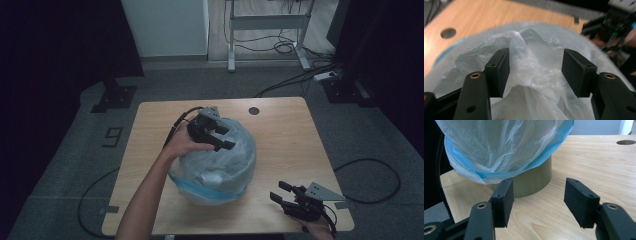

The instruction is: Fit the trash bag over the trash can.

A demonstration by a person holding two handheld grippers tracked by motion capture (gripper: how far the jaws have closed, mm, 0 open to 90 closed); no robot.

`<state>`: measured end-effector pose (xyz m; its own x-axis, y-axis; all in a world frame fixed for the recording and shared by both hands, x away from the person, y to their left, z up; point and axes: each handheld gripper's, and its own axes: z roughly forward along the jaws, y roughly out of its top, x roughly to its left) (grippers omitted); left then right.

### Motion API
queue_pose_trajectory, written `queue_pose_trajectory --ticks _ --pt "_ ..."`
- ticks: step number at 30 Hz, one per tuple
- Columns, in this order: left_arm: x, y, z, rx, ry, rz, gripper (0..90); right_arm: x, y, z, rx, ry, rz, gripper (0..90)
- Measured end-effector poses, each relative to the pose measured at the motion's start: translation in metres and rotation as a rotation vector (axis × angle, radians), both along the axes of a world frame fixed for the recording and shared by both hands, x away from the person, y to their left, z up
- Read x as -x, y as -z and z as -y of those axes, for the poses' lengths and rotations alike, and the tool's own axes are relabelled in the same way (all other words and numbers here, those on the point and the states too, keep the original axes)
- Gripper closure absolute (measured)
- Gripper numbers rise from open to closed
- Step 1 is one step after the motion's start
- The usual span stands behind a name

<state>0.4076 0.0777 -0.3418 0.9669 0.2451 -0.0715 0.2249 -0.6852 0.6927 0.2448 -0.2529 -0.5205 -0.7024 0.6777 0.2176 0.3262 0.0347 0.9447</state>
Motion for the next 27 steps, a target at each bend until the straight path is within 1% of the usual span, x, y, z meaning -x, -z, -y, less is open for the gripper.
queue_pose_trajectory --ticks 3,6,9,12,15,17,19,20,22,23,25,26,27 --pt "0.0 0.008 0.011 -0.069 0.009 -0.006 40.4 0.0 0.0 0.0 0.001 -0.003 -0.001 39.9" --pt "0.0 0.013 0.018 -0.11 0.02 -0.012 40.2 0.0 0.0 0.0 0.001 -0.003 -0.002 39.9" --pt "-0.001 0.018 0.021 -0.142 0.017 -0.024 40.0 0.0 0.001 0.0 0.002 -0.003 -0.004 39.9" --pt "-0.002 0.024 0.026 -0.183 0.017 -0.035 39.4 0.0 0.001 0.0 0.005 -0.006 -0.008 39.9" --pt "-0.002 0.028 0.03 -0.209 0.023 -0.045 38.8 0.0 0.002 0.0 0.01 -0.013 -0.012 39.9" --pt "-0.002 0.031 0.032 -0.228 0.023 -0.044 38.0 -0.001 0.002 -0.001 0.014 -0.015 -0.014 39.8" --pt "-0.002 0.031 0.031 -0.22 0.015 -0.047 37.1 -0.001 0.002 0.0 0.014 -0.015 -0.015 39.7" --pt "-0.002 0.031 0.029 -0.211 0.009 -0.041 36.4 0.0 0.002 0.0 0.013 -0.014 -0.016 39.6" --pt "0.0 0.026 0.024 -0.18 -0.007 -0.029 34.5 0.0 0.002 0.001 0.01 -0.008 -0.015 39.7" --pt "0.001 0.021 0.019 -0.149 -0.013 -0.018 34.0 0.0 0.002 0.002 0.009 -0.006 -0.016 39.6" --pt "0.004 0.011 0.009 -0.098 -0.021 -0.01 33.9 0.0 0.002 0.003 0.004 0.0 -0.016 39.7" --pt "0.004 0.011 0.009 -0.098 -0.021 -0.01 33.9 0.0 0.001 0.003 0.003 0.002 -0.017 39.6" --pt "0.007 0.004 -0.001 -0.067 -0.028 -0.005 34.1 0.0 0.001 0.003 0.002 0.004 -0.017 39.7"
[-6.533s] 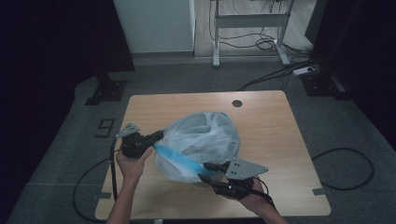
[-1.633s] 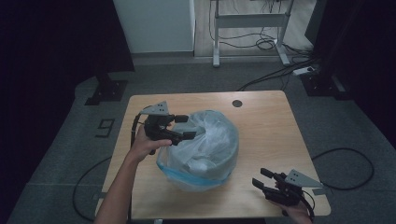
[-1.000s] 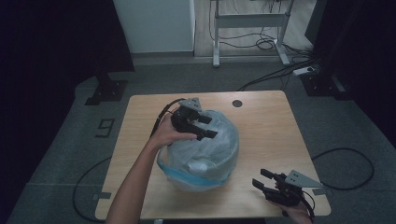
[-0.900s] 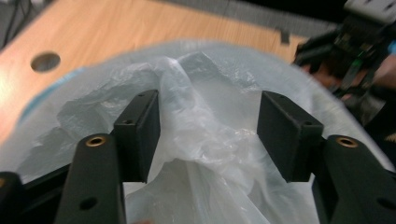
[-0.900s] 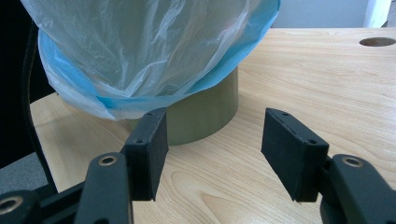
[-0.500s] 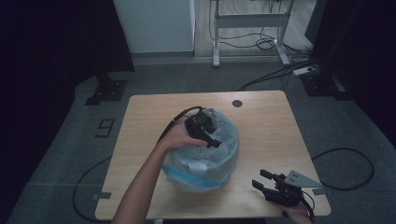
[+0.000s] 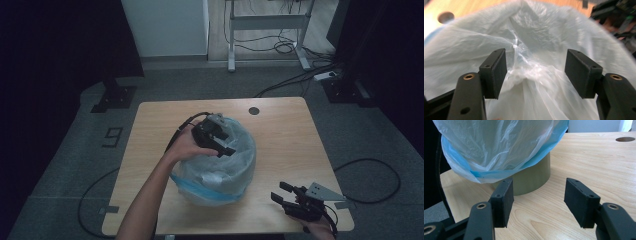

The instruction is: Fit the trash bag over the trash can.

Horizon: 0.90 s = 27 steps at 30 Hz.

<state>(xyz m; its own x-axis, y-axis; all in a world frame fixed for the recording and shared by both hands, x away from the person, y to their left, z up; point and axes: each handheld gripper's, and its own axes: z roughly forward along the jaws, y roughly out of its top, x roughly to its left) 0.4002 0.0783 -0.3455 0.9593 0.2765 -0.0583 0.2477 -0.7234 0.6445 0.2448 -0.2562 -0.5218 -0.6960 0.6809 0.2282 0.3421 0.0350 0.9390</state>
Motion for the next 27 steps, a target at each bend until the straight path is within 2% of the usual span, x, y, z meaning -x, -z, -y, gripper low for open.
queue_pose_trajectory --ticks 3,6,10,13,19,21,23,27 --pt "0.008 -0.009 -0.016 0.031 -0.008 0.012 34.1 0.0 0.0 0.0 0.0 0.002 0.001 39.6" --pt "0.018 -0.011 -0.03 0.033 -0.015 0.018 34.2 0.0 0.0 -0.002 0.003 0.001 0.002 39.6" --pt "0.027 -0.006 -0.047 0.005 -0.023 0.005 35.3 0.001 0.0 -0.004 0.007 -0.004 0.003 39.6" --pt "0.028 0.002 -0.053 -0.038 -0.034 -0.013 36.3 0.002 0.001 -0.005 0.007 -0.003 0.001 39.6" --pt "0.023 0.014 -0.047 -0.123 -0.04 -0.035 38.5 0.001 0.002 -0.007 0.016 -0.007 -0.004 39.6" --pt "0.022 0.016 -0.042 -0.148 -0.04 -0.029 38.9 0.001 0.003 -0.007 0.017 -0.006 -0.006 39.6" --pt "0.02 0.017 -0.038 -0.158 -0.039 -0.043 39.2 0.001 0.003 -0.006 0.018 -0.005 -0.006 39.6" --pt "0.017 0.022 -0.026 -0.222 -0.032 -0.051 39.1 0.001 0.002 -0.004 0.013 -0.002 -0.004 39.5"
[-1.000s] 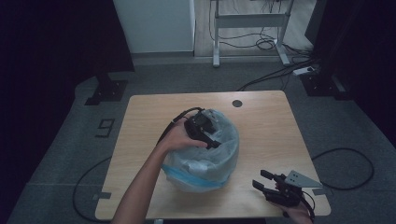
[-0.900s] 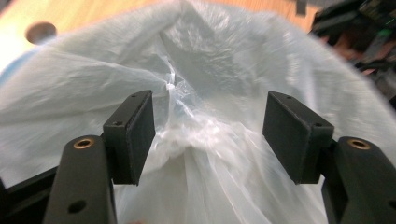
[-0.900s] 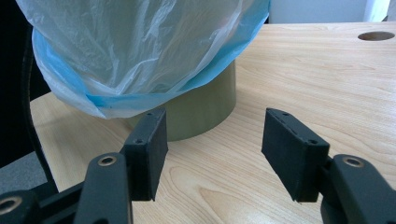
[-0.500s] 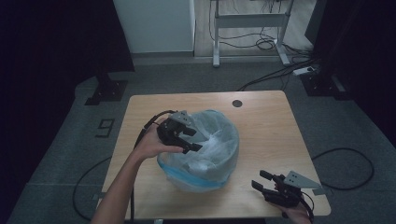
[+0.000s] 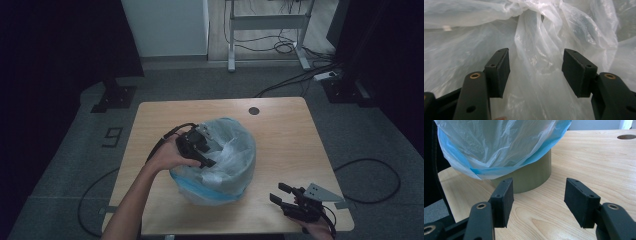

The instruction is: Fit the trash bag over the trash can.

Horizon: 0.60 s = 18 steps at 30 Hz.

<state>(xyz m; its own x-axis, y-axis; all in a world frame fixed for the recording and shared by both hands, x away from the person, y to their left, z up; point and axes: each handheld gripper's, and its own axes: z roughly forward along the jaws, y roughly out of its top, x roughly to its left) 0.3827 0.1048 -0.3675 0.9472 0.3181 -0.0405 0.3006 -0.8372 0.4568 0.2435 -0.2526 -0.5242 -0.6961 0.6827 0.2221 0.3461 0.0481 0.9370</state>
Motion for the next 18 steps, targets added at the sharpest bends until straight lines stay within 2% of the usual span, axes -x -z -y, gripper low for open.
queue_pose_trajectory --ticks 4,7,9,12,16,18 --pt "0.0 0.005 0.006 -0.05 0.01 -0.005 39.0 0.0 -0.001 0.002 -0.003 0.003 0.003 39.5" --pt "-0.001 0.005 0.006 -0.058 0.0 -0.008 38.7 0.0 -0.001 0.002 -0.003 0.0 0.003 39.4" --pt "0.0 0.004 0.006 -0.048 0.001 0.0 38.1 0.0 -0.001 0.002 -0.002 -0.001 0.003 39.4" --pt "0.003 -0.002 0.001 0.017 -0.005 0.02 36.4 0.0 -0.002 0.003 -0.006 0.003 0.004 39.2" --pt "0.011 -0.017 -0.013 0.148 -0.028 0.059 33.3 0.0 -0.002 0.004 -0.008 0.011 0.007 39.0" --pt "0.015 -0.022 -0.019 0.189 -0.042 0.085 32.4 0.0 -0.002 0.005 -0.008 0.015 0.008 38.9"
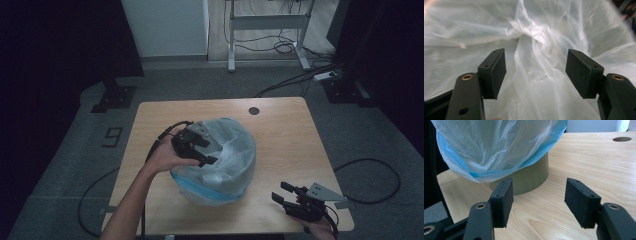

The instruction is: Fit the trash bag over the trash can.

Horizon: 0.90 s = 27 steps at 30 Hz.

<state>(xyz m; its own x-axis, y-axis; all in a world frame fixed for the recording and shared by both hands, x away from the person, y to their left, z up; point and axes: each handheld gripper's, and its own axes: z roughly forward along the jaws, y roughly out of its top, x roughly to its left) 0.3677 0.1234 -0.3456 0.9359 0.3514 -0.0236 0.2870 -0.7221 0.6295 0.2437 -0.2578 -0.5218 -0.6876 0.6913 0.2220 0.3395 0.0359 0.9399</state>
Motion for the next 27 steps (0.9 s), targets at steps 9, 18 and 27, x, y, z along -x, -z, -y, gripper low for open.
queue_pose_trajectory --ticks 9,18,27 --pt "0.03 -0.014 -0.038 0.159 -0.077 0.09 30.4 0.001 -0.001 0.005 0.0 0.023 0.003 38.7" --pt "0.061 -0.006 -0.078 0.246 -0.152 0.143 30.3 0.001 -0.001 0.011 -0.001 0.047 0.003 38.7" --pt "0.088 0.013 -0.112 0.308 -0.197 0.159 30.3 0.0 0.002 0.012 0.015 0.053 -0.002 38.6"
